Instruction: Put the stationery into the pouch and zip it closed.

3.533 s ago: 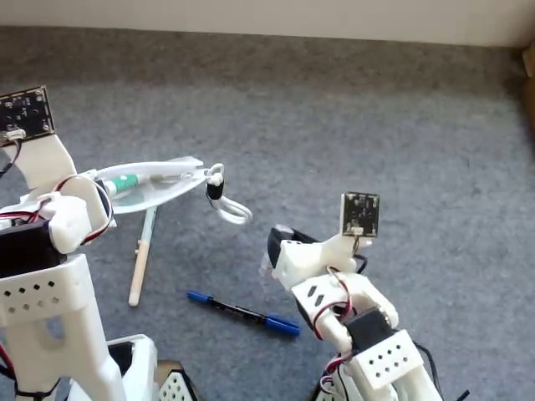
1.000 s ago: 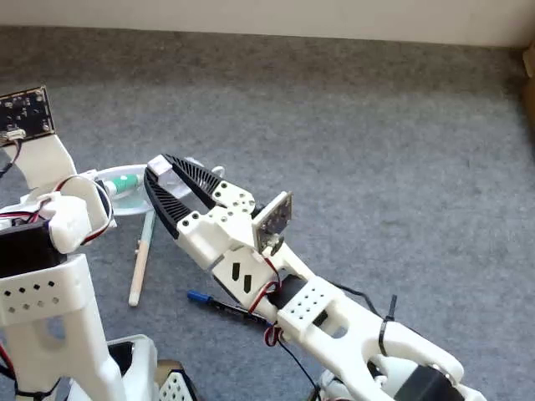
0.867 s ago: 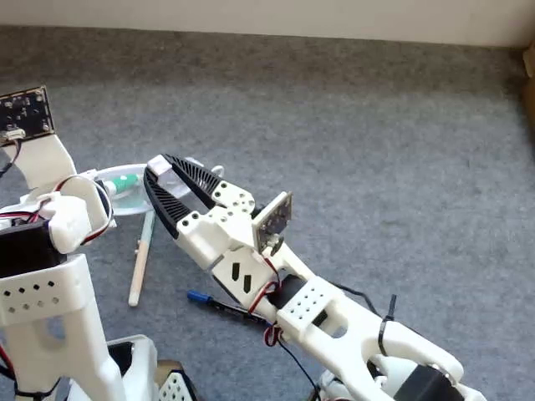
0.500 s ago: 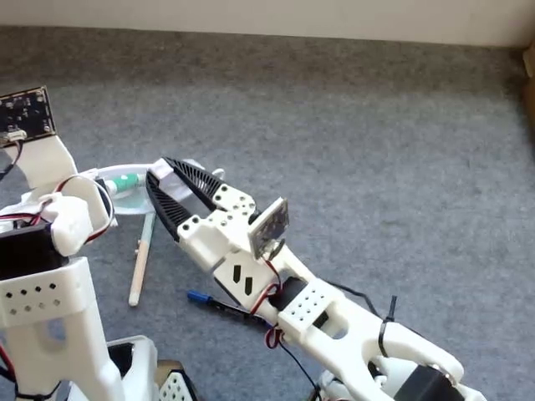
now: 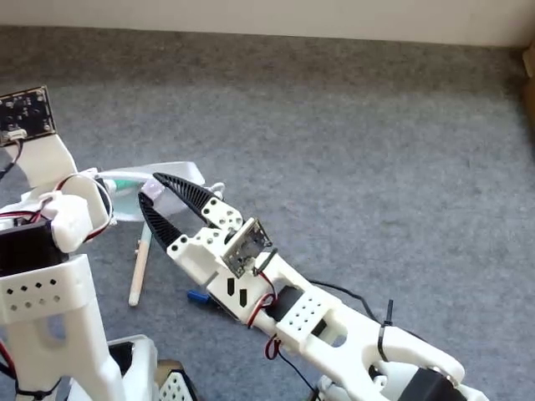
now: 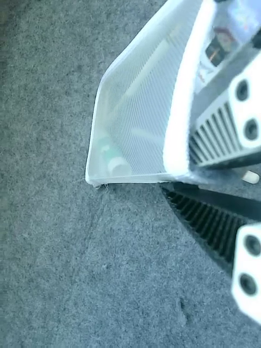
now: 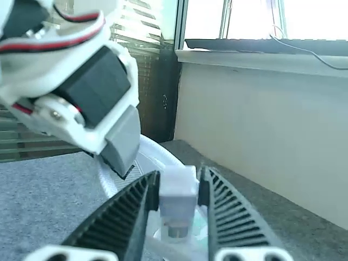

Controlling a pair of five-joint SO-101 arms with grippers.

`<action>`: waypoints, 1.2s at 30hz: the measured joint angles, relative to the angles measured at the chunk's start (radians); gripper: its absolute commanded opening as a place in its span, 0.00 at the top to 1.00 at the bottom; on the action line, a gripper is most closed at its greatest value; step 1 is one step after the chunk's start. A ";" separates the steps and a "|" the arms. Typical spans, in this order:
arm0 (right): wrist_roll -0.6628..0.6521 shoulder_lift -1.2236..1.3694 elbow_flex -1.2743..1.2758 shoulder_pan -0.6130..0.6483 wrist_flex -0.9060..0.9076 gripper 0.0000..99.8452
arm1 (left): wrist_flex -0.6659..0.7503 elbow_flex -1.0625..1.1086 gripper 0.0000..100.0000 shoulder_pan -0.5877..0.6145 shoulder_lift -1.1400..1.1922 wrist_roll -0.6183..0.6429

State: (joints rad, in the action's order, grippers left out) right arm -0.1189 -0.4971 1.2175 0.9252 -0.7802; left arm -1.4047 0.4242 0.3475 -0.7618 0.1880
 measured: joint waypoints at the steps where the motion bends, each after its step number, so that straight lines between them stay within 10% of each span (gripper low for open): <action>1: -0.002 -0.002 0.000 0.002 0.003 0.87 | 0.000 0.000 0.99 0.000 0.000 0.000; 18: -0.002 -0.150 0.101 0.006 0.052 0.87 | 0.006 0.000 0.99 0.000 0.000 0.000; 36: 0.110 -0.641 0.107 0.051 0.752 0.87 | 0.009 0.000 0.99 0.000 0.000 0.000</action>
State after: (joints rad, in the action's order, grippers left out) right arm -0.0084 -1.1385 1.3249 0.9759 -0.0284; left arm -1.3955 0.4242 0.3475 -0.7618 0.1880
